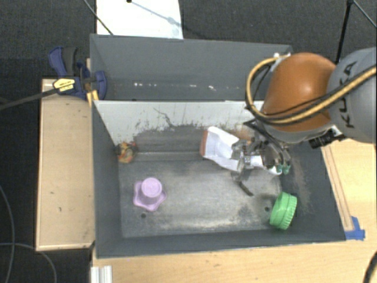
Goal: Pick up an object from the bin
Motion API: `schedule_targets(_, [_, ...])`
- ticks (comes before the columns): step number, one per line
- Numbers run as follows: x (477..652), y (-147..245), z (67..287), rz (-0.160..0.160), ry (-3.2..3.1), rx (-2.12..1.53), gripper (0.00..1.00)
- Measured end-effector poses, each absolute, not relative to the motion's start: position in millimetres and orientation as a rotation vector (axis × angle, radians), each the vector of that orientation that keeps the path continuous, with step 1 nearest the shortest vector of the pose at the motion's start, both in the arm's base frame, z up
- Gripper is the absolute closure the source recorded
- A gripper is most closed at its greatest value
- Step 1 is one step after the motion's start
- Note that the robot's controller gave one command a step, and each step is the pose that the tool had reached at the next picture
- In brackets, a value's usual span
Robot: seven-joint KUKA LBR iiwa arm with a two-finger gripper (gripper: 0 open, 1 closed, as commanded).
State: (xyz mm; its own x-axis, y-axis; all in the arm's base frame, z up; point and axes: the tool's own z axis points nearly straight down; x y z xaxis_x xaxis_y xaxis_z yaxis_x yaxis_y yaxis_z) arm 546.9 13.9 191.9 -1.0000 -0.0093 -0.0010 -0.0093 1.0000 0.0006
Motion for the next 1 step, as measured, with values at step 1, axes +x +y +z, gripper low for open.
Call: schedule_targets(1, [567.9,21.3,225.0,-0.001,3.148,-0.031,1.0])
